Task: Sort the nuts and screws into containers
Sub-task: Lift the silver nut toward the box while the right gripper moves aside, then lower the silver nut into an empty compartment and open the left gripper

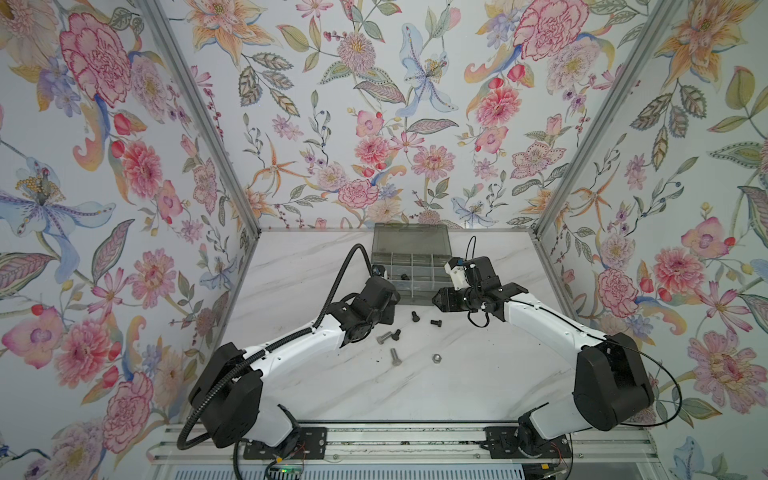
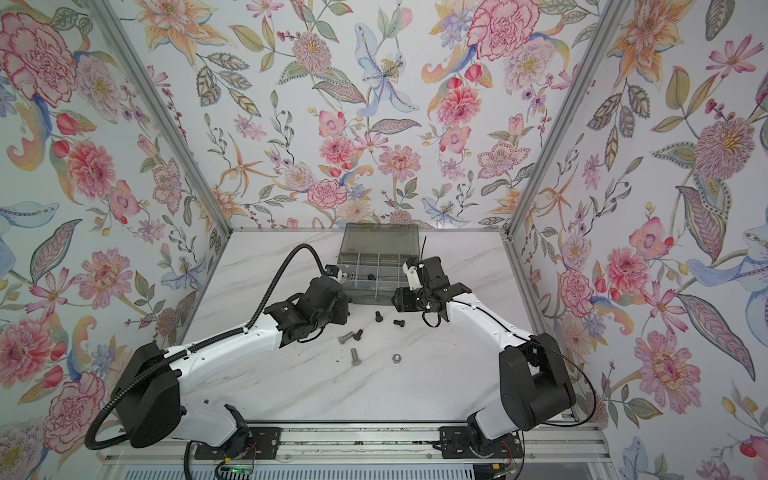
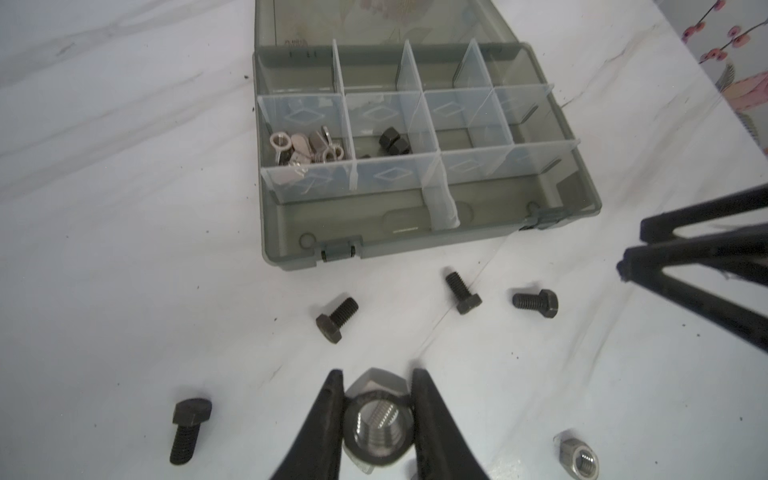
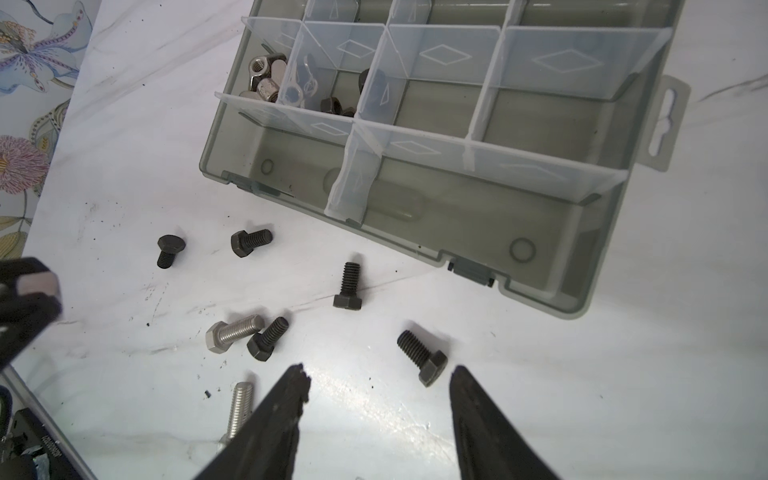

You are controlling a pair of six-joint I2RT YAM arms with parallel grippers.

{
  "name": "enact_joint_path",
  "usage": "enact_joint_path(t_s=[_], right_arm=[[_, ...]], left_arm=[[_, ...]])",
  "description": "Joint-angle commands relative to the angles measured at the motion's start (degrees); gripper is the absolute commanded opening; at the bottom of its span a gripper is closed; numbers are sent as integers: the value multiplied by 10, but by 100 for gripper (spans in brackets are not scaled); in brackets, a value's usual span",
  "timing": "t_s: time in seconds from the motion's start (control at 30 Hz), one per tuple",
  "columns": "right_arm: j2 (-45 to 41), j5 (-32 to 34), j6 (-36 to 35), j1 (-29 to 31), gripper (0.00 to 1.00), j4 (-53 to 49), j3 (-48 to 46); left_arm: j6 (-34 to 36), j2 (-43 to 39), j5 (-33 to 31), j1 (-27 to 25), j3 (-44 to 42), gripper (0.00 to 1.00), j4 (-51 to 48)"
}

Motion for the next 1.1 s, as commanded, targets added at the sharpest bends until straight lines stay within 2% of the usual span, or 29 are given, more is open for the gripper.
enact_joint_path(t_s=[0.0, 0.27, 0.53, 1.07], right_arm=[[-29, -1, 13, -3, 58, -2, -22], [-82, 11, 21, -5, 58, -2, -65], [-132, 22, 37, -8, 58, -3, -107], [-182, 33, 47, -15, 60, -3, -148]], left_arm=[[40, 24, 27, 14, 35, 0, 48], [70, 119, 88, 39, 108, 0, 104], [81, 213, 117, 51, 178, 0, 145], [92, 335, 175, 52, 278, 0, 195]])
